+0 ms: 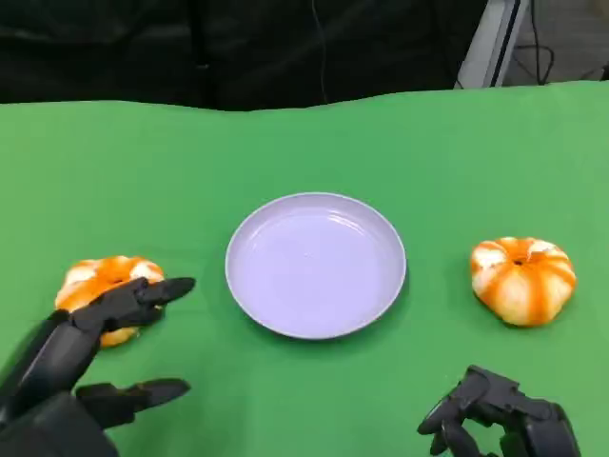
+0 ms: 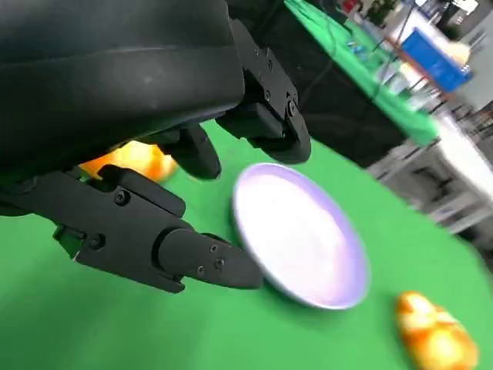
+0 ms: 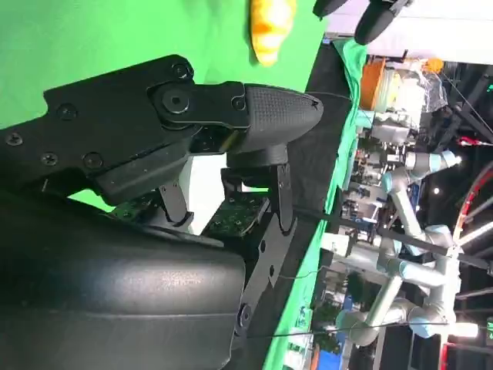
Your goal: Grasp the bread from the table and place it into the plate.
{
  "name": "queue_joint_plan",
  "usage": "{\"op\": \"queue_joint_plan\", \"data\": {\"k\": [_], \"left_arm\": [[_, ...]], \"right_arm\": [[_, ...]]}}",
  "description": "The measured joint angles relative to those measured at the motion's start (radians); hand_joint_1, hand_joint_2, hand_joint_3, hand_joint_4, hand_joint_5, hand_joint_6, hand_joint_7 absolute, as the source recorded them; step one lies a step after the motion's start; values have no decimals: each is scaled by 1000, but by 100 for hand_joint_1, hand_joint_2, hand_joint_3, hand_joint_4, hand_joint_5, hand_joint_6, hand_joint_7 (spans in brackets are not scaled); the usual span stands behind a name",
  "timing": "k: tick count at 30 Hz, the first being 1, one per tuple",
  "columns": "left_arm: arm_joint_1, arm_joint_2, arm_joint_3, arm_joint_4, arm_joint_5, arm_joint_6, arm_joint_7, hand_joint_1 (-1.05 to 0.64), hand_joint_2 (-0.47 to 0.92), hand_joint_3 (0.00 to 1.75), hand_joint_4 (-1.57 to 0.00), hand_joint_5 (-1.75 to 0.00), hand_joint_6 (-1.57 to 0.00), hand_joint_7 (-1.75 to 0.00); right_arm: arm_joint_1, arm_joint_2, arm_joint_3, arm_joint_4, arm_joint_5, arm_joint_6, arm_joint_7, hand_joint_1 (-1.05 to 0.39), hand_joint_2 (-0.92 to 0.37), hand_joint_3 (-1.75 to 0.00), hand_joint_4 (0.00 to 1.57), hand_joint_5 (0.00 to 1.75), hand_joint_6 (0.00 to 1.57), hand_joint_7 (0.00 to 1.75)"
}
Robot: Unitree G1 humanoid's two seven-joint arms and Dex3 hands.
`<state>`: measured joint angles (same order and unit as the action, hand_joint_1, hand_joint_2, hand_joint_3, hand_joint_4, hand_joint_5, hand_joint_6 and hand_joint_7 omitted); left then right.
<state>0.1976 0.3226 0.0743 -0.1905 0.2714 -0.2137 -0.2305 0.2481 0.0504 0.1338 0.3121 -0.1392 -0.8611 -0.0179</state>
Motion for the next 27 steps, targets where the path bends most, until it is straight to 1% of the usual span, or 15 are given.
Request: {"op": "queue_joint_plan", "data": {"k": [7,14,18,21,24,27], "left_arm": [[-66,80,-24,3,253,26,84,-58,92,2,-19,-36,-35,0],[-160,128,-86,79,439,86,120,-56,92,1,-16,-30,-33,0],[-248,142,-139,175,523,142,130,-55,92,3,-14,-28,-31,0],[-289,149,-167,219,545,166,132,-51,92,2,-14,-26,-32,0],[-384,148,-222,344,569,219,127,-50,92,1,-15,-25,-31,0],[-459,148,-266,457,579,241,126,-50,92,1,-16,-24,-30,0]], "right_arm": [[0,0,1,0,1,0,0,-69,-92,-48,80,158,86,126],[0,0,1,0,-2,-1,-1,-69,-92,-49,79,159,85,127],[0,0,1,0,-3,0,-2,-69,-92,-49,79,159,85,127],[3,1,1,-1,-3,1,-2,-69,-92,-47,80,159,86,126],[2,3,5,-6,1,8,0,-69,-92,-47,80,159,86,126],[4,3,5,-7,3,12,1,-68,-92,-47,80,159,86,126]]}}
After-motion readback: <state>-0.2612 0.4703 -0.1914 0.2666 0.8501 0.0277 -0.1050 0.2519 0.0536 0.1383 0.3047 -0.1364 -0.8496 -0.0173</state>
